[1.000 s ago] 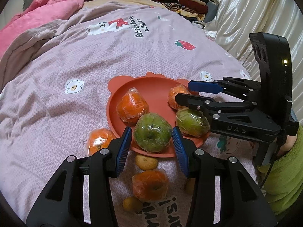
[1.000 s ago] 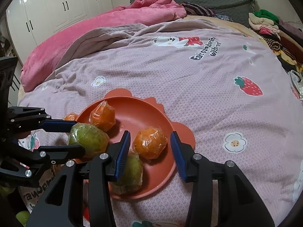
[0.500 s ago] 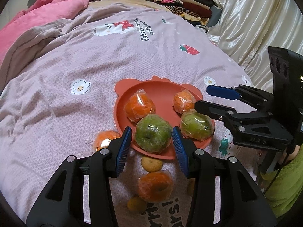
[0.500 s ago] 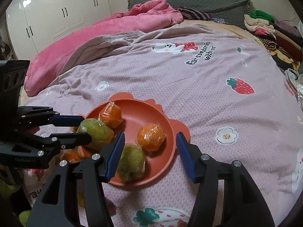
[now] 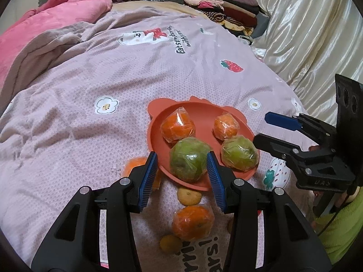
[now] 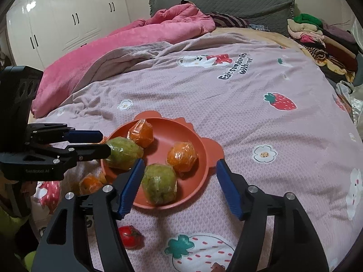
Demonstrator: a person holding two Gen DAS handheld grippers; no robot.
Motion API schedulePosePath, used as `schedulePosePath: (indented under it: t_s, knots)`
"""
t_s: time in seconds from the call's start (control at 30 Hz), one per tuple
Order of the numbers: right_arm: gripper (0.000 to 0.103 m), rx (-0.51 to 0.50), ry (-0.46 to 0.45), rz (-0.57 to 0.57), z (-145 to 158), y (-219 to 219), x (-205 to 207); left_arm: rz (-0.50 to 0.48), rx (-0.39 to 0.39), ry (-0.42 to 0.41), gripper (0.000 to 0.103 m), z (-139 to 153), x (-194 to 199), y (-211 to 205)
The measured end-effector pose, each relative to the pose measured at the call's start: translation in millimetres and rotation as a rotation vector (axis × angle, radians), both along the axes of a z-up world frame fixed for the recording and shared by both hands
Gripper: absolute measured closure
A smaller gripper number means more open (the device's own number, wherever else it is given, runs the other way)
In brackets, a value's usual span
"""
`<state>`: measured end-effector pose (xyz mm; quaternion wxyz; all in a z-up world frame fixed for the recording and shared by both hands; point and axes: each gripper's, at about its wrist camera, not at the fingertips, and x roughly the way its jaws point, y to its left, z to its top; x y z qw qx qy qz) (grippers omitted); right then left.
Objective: Organize fruits
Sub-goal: 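Open the left gripper off the green fruit and withdraw both grippers from the plate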
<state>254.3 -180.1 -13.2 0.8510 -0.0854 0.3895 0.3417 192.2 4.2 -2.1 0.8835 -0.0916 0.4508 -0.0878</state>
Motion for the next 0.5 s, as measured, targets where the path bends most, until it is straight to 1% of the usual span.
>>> schedulePosePath:
  t_s: [0.27, 0.5]
  knots:
    - [0.031, 0.011, -0.009, -0.023, 4, -6, -8, 0.018, -0.016, -0.015, 0.066, 5, -4, 8]
    - [0.024, 0.014, -0.025, -0.035, 9, -9, -17, 0.042, -0.013, -0.035, 0.058, 11, -10, 16]
